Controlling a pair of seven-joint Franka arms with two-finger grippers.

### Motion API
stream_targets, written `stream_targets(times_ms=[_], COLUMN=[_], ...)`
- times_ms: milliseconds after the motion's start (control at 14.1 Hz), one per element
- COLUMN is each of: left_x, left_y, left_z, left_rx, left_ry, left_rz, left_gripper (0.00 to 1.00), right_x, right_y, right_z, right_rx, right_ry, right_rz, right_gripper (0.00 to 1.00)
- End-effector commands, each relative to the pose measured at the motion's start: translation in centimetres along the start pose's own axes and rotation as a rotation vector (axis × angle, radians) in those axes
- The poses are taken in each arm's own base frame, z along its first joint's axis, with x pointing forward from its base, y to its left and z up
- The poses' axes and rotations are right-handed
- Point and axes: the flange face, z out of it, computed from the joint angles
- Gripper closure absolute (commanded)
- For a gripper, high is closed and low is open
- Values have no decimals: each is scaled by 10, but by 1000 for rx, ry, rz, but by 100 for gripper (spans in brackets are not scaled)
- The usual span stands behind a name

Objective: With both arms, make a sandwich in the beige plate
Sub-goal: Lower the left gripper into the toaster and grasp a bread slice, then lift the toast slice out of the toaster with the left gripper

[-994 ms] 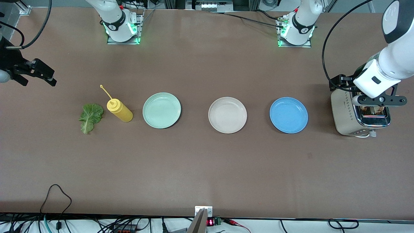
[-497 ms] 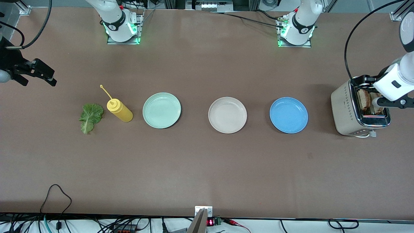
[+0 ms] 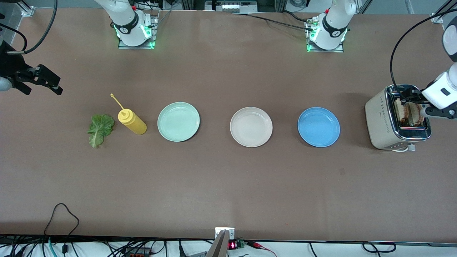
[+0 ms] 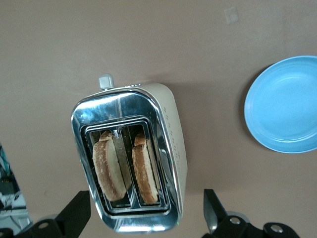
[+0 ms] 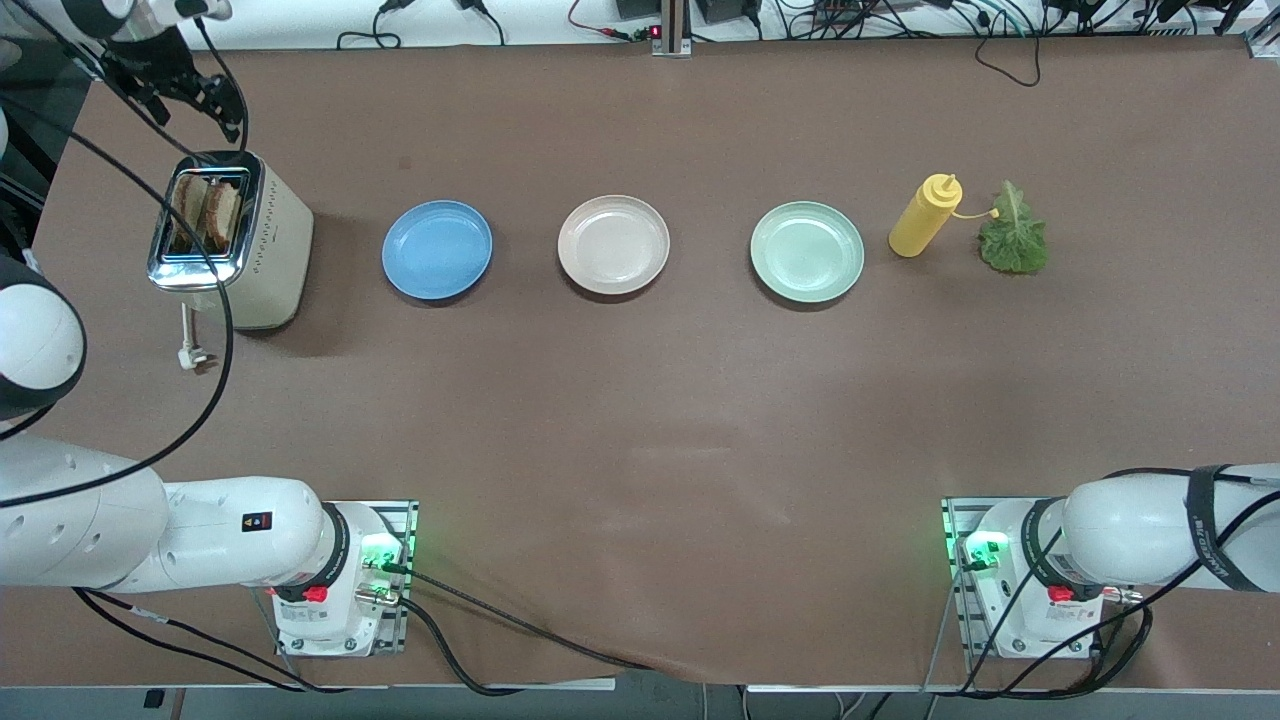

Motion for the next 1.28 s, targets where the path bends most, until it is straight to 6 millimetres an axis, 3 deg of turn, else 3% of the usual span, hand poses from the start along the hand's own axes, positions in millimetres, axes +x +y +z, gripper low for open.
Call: stream_targets(times_ms=[0, 355, 639, 710, 781, 852, 994, 1207], left_x=[-20, -34, -37, -37, -38, -39, -42, -45], left_y=[-1, -12, -10, -10, -10, -8, -13, -14], left_z=[22, 76, 92, 93, 95, 104, 112, 114], left_rx=[21, 33, 21, 21, 16, 5, -4, -13], left_ry=[58, 152, 138, 135, 122, 94, 70, 46], left_rz=[40, 18, 9, 9, 14, 15, 4, 0], left_gripper=[0, 0, 9, 17, 37, 49, 61, 92], right_x=[-4, -4, -4, -4, -4, -4, -4, -4], right_y=[-2, -2, -2, -2, -2, -2, -2, -2], right_z=[-4, -3, -3, -3, -3, -3, -3, -3], right_rx=[4, 4, 4, 4, 4, 4, 4, 4], right_ry=[9, 7, 7, 7, 7, 7, 7, 7], right_rz=[-17, -17, -17, -17, -17, -17, -17, -17], right_gripper=[0, 0, 0, 0, 0, 0, 0, 0])
